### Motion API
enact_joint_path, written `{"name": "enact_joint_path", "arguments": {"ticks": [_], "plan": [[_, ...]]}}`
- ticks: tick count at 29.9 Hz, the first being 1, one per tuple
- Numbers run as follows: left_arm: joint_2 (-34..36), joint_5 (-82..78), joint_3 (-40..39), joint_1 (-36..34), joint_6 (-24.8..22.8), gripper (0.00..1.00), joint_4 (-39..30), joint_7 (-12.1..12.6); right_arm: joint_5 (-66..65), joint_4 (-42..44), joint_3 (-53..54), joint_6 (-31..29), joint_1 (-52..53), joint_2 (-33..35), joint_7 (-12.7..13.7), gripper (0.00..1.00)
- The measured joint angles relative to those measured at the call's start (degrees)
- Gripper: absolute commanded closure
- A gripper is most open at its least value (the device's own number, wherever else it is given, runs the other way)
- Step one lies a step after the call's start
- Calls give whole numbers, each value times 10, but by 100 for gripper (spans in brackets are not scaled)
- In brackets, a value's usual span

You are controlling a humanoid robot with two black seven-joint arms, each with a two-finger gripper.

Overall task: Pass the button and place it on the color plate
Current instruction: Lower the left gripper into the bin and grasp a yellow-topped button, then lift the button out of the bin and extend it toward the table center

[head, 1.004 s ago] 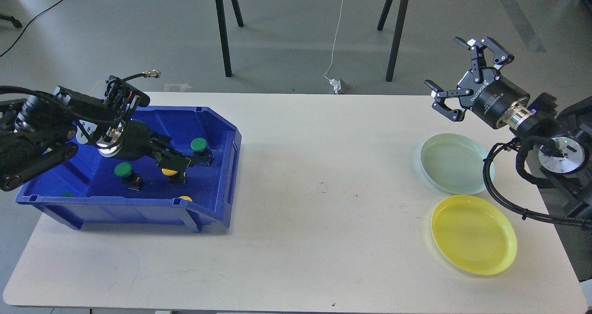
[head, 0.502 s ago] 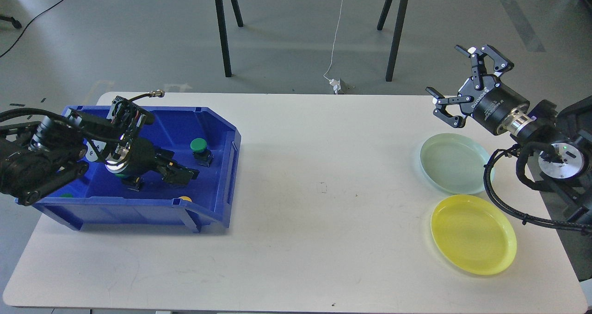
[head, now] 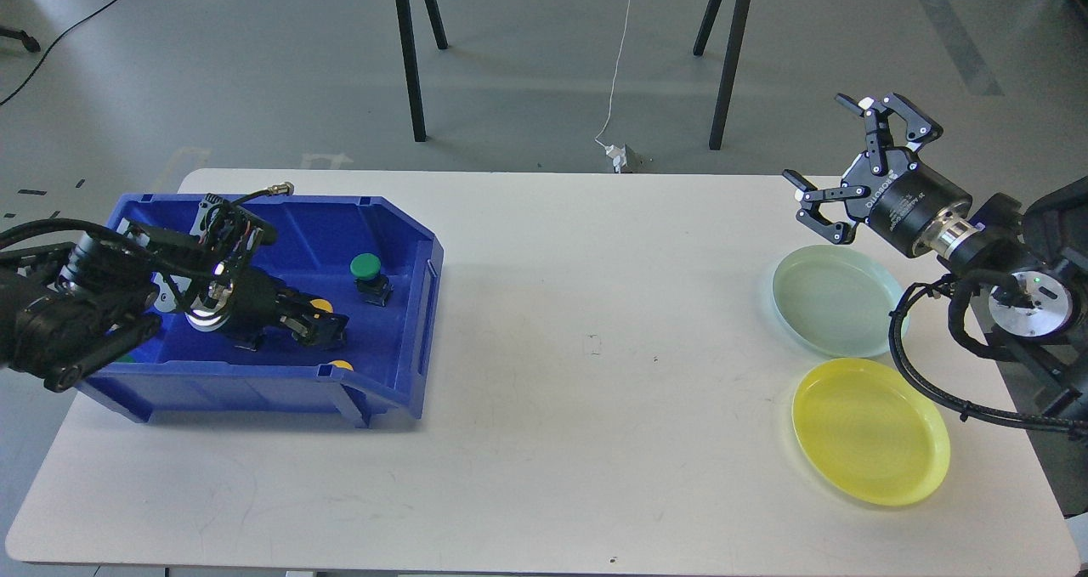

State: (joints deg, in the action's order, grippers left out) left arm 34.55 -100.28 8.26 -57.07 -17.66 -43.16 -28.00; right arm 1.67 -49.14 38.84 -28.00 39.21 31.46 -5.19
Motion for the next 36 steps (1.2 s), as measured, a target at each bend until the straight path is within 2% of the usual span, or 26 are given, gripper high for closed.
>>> {"name": "enact_joint_path", "arguments": {"ticks": [7, 8, 14, 17, 23, 26, 29, 32, 36], "plan": [[0, -2, 0, 1, 5, 93, 0, 0, 0, -1, 1, 0, -7, 0, -1, 1], [0, -2, 0, 1, 5, 94, 0, 0, 0, -1, 1, 0, -7, 0, -2, 1], [9, 2, -4, -7, 5, 96, -9, 0, 0, -1, 2, 0, -7, 0, -2, 1], [44, 6, -10, -24, 0, 96, -44, 0, 0, 0, 4, 0, -7, 0, -2, 1], [166, 73, -75, -53, -36, 95, -189, 0, 6, 40, 29, 0, -1, -3, -2, 1], [227, 125, -122, -53, -55, 95, -279, 0, 9, 79, 58, 0, -1, -26, -3, 1], [277, 206, -176, -53, -78, 95, -367, 0, 7, 79, 64, 0, -7, -42, -5, 1], [275, 330, -220, -52, -98, 95, -414, 0, -7, 35, 65, 0, -26, -36, -8, 1], [190, 478, -238, -49, -98, 95, -411, 0, -82, -96, 64, 15, -58, 21, -10, 1]]}}
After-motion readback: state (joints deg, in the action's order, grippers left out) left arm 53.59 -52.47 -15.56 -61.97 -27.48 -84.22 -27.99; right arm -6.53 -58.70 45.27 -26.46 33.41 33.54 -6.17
